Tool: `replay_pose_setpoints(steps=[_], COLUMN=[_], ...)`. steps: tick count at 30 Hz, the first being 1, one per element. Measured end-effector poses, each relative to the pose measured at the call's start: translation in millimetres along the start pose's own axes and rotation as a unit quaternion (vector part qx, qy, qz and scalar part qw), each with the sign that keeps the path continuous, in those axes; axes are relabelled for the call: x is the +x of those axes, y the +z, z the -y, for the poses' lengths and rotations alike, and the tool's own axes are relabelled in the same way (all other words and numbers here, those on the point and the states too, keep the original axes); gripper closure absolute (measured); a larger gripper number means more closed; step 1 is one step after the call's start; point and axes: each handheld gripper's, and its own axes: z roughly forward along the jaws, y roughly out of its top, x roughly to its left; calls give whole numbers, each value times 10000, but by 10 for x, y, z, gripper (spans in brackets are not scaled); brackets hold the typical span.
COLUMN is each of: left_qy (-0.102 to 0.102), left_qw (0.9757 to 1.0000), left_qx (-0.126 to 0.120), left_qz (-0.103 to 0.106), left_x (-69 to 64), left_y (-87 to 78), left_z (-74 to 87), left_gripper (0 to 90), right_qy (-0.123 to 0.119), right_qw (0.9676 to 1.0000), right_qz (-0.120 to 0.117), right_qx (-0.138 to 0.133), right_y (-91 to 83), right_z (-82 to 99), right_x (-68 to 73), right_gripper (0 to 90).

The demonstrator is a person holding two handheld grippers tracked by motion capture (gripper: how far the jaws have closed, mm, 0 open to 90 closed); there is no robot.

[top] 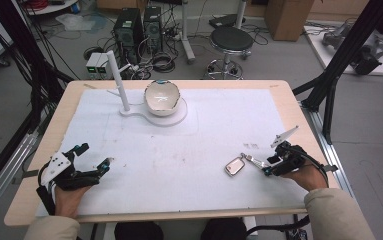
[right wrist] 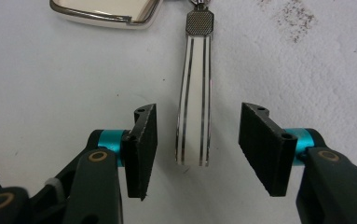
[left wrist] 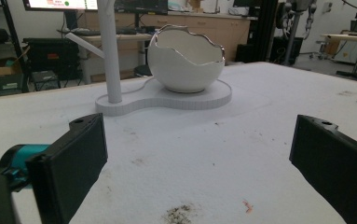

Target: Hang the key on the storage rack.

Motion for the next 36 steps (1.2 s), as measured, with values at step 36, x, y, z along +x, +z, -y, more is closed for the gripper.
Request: replay_pose_setpoints(steps=[36], left_qy=[127], left_qw=[9989], left_qx=[364], left_qz=[254], left_x=[60], left_y=[36], left_z=[-186], left_gripper=[45], right_qy=[72], right_qw=[9993], right_qz=[-242], right_qx=[-258], right_y=[-65], right_z=[-198], right_x=[53], right_gripper=[742])
